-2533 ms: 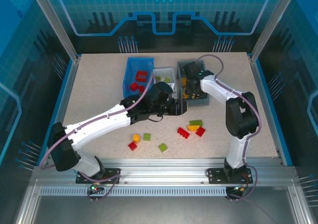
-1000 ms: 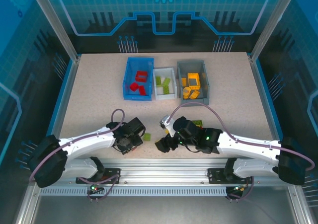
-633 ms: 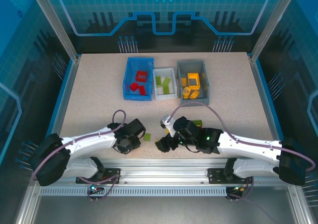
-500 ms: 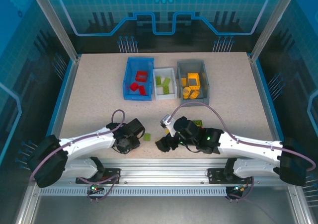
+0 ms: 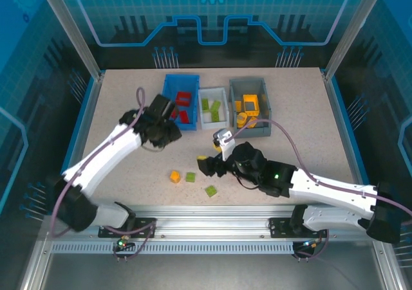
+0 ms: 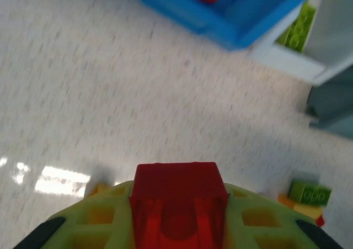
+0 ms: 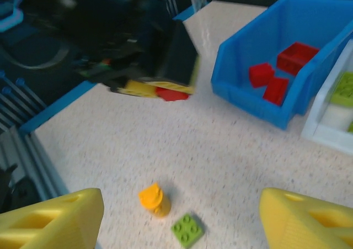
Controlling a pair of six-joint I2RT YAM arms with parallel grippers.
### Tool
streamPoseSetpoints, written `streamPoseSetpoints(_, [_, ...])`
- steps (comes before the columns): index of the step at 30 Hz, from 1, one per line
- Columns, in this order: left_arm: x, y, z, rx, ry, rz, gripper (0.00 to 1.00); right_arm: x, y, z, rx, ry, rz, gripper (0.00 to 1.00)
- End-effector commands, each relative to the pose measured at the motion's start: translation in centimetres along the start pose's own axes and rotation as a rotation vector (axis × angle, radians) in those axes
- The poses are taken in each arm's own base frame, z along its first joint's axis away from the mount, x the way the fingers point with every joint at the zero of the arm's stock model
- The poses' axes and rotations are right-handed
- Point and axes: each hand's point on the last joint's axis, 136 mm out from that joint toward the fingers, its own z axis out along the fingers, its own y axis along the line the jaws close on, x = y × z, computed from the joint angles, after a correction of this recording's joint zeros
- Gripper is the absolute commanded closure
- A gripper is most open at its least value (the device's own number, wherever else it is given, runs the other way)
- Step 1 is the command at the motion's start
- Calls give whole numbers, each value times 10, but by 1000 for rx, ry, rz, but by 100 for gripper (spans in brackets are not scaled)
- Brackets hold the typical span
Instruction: Sort the legos into containers by color
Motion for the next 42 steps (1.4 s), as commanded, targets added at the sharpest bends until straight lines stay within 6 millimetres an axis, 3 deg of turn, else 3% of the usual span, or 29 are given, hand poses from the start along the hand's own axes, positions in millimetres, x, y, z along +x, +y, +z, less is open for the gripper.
streamPoseSetpoints(1, [-41, -15, 34, -6, 29, 107, 75, -30, -18, 13, 87, -73, 32, 24])
streamPoseSetpoints(3, [-69, -19, 56, -53, 23, 115, 75, -41, -21, 19, 105, -85, 42, 24])
streamPoseSetpoints(7, [-105, -17, 95, -108, 40, 108, 74, -42, -25, 30, 112, -63, 55, 24])
streamPoseSetpoints(12, [-119, -14, 129, -147, 74, 100, 66, -30, -30, 36, 120, -27, 77, 24])
streamPoseSetpoints(17, [-120, -13, 133, -160, 89, 88, 52, -18, -35, 34, 138, 5, 95, 24])
streamPoseSetpoints(24, [-121, -23, 92, -94, 37, 73, 45, -9, -60, 20, 217, 27, 123, 23])
streamPoseSetpoints(27, [-120, -34, 64, -24, 1, 56, 47, -2, -68, 15, 259, 67, 98, 24])
streamPoseSetpoints(30, [-108, -43, 31, 45, -40, 51, 48, 17, -62, 20, 256, 166, 63, 25])
streamPoseSetpoints(33, [-81, -41, -4, 86, -72, 81, 49, 44, -36, 33, 217, 277, -14, 24])
streamPoseSetpoints(38, [-23, 2, -57, 139, -129, 66, 49, 97, 49, 58, -103, 390, -268, 23])
streamPoseSetpoints(42, [27, 48, -87, 223, -137, 19, 49, 134, 68, 77, -261, 497, -407, 19])
